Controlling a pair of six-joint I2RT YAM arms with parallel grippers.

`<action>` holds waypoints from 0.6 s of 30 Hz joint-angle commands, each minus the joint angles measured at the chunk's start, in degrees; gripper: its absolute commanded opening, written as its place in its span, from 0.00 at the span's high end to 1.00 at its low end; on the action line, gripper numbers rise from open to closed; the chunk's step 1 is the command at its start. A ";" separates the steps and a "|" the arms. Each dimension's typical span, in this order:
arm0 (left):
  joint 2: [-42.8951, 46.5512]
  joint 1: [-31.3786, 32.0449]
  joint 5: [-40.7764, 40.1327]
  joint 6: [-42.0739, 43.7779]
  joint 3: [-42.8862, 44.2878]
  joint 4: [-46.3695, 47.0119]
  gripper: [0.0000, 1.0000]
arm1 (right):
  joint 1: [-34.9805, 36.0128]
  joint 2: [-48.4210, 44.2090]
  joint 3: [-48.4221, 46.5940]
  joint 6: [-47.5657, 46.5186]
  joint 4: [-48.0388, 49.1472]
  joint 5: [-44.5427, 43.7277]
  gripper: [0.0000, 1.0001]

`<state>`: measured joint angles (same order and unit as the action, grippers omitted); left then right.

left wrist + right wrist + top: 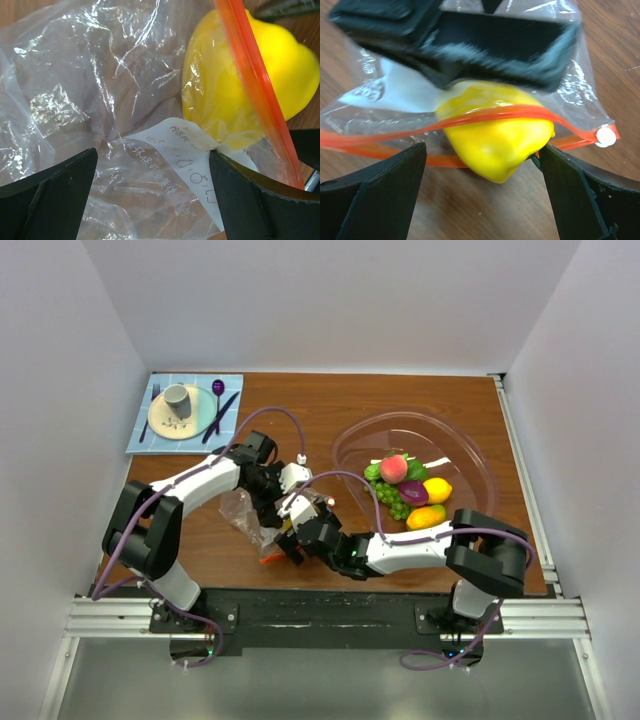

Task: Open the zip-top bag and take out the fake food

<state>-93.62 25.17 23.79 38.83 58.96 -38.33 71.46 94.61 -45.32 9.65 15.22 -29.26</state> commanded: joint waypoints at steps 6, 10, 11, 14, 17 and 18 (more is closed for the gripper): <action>0.99 0.23 0.28 2.48 -2.01 -1.13 0.00 | -3.61 5.58 -4.95 -1.65 3.94 1.30 0.01; 1.43 0.23 1.69 2.04 -1.57 -1.93 0.00 | -3.61 8.40 -7.58 -0.25 3.50 3.06 0.02; 1.43 0.23 1.87 2.04 -1.39 -2.01 0.00 | -3.70 8.66 -7.68 -0.07 3.67 4.11 0.02; 1.43 0.23 1.87 2.13 -0.86 -2.45 0.00 | -3.61 8.75 -7.59 0.46 3.94 6.48 0.08; 1.08 0.23 1.79 2.13 -0.69 -2.28 0.00 | -3.61 8.05 -6.98 0.90 3.76 9.39 0.20; 0.90 0.23 1.61 2.04 -0.69 -2.19 0.00 | -3.70 7.79 -6.71 1.16 3.59 10.09 0.25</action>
<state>-93.56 24.86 23.35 40.03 57.32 -40.42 67.81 103.48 -50.98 9.06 16.64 -25.54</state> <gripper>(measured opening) 0.996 0.835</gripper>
